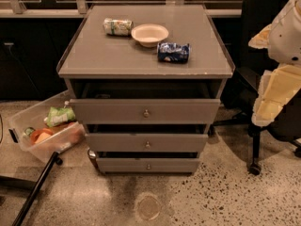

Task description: Open top drawer

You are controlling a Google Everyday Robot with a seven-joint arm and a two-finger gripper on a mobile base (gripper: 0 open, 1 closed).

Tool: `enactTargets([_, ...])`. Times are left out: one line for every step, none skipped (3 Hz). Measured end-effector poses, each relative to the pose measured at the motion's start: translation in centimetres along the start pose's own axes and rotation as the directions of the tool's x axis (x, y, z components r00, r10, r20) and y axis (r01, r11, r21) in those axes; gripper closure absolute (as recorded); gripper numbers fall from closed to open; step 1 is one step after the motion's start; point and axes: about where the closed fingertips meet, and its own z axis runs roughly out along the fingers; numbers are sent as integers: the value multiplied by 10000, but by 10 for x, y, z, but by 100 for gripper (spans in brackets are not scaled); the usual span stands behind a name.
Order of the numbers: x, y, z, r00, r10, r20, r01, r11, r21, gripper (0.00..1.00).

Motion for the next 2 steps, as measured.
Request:
enactTargets([0,0,0,10000,2,2,-2,10000,-1,0])
enactTargets([-5,0,19,9977,496,461,-486,9986,-225,0])
